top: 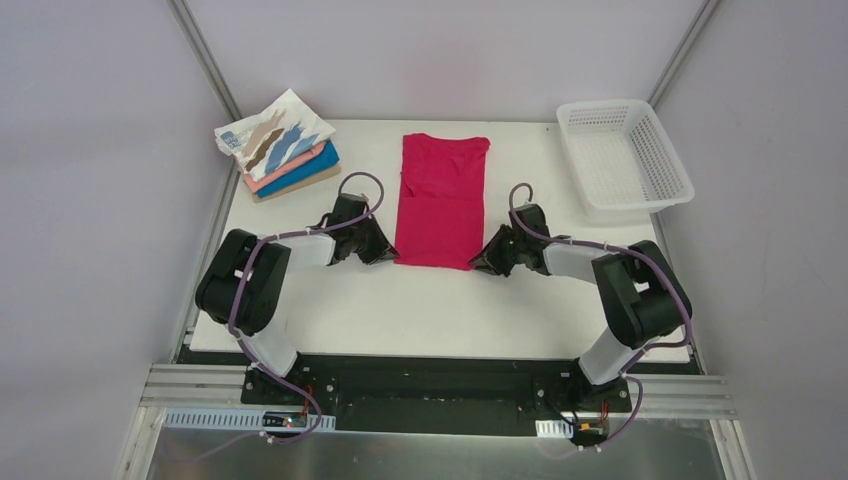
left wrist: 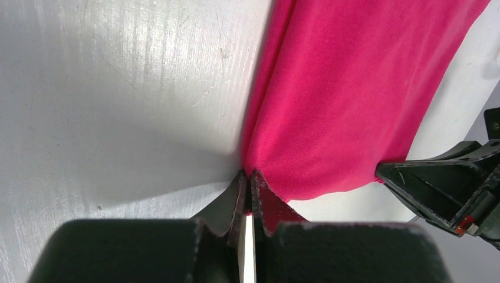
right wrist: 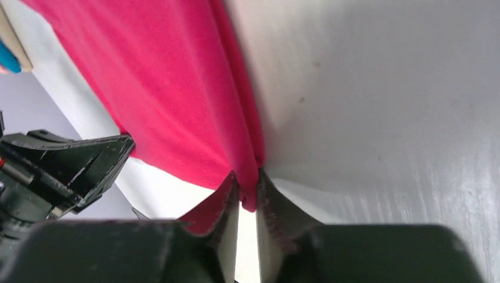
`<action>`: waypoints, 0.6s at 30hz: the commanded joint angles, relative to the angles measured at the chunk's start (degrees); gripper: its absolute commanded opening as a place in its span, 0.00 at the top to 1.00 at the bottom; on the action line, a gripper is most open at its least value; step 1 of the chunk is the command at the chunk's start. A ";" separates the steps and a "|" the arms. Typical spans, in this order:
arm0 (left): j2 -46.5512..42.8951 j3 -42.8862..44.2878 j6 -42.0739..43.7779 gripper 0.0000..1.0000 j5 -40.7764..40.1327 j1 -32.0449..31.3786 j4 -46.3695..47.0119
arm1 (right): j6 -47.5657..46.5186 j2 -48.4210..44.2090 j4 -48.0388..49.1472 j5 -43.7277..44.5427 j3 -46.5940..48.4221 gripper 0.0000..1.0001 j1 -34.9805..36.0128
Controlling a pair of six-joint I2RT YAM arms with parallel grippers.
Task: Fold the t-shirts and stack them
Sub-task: Grab one side of the 2/3 rectangular tshirt with both arms, then fold the long partially folded tshirt into a neat square
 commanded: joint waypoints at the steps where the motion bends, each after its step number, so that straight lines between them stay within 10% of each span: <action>1: -2.21 -3.17 1.27 1.00 -2.93 -0.93 -3.29 | -1.31 0.49 -4.58 1.53 -1.15 0.94 0.78; 18: -45.12 -13.43 2.73 1.00 6.14 -2.76 -23.68 | -11.62 -17.91 -39.53 -26.92 3.76 1.00 2.78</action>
